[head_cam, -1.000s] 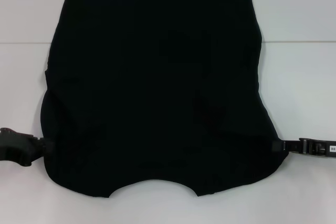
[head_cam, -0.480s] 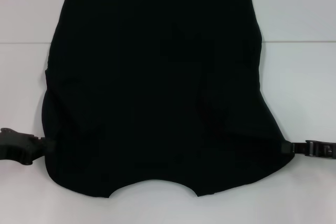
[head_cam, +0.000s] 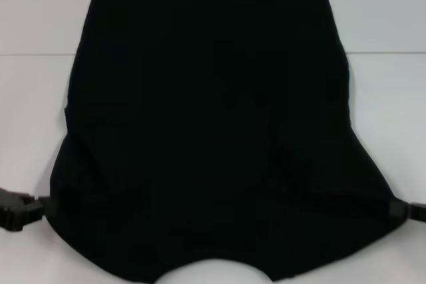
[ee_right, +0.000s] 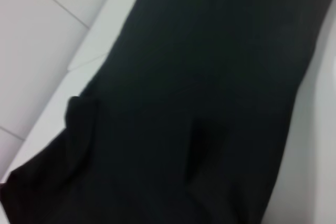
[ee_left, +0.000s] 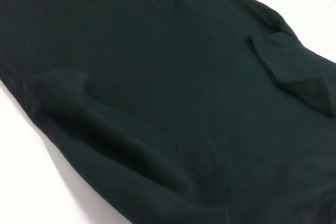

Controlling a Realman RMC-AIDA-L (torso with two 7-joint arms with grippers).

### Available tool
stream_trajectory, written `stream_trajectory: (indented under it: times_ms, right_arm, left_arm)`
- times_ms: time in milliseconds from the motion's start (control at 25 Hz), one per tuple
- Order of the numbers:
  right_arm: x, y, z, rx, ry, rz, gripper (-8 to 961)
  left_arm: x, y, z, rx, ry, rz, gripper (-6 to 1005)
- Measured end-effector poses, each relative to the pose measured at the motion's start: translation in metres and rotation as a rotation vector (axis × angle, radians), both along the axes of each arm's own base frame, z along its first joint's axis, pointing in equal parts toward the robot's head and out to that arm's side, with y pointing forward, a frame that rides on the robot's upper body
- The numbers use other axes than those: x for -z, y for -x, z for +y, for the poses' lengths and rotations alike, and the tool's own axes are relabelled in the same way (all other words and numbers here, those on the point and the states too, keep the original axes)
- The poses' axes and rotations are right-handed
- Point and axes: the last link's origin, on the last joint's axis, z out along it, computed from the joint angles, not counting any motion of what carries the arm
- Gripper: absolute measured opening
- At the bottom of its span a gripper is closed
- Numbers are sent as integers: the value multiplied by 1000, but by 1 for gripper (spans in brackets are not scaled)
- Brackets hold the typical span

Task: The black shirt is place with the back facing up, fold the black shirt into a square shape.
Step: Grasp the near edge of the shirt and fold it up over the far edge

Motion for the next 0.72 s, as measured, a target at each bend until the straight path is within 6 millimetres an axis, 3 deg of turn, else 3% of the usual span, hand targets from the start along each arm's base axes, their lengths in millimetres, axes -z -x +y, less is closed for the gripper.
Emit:
stream_trajectory:
  times_ms: [360,720]
  right_arm:
    - [-14,-20,-54,-59,-4,32,22]
    - [-21,-26,-84,-80,6,61,22]
  left_arm:
    - [-4,1,-32,-2,88,-51,63]
    - [-10,2,-60,-11,143,-110,68]
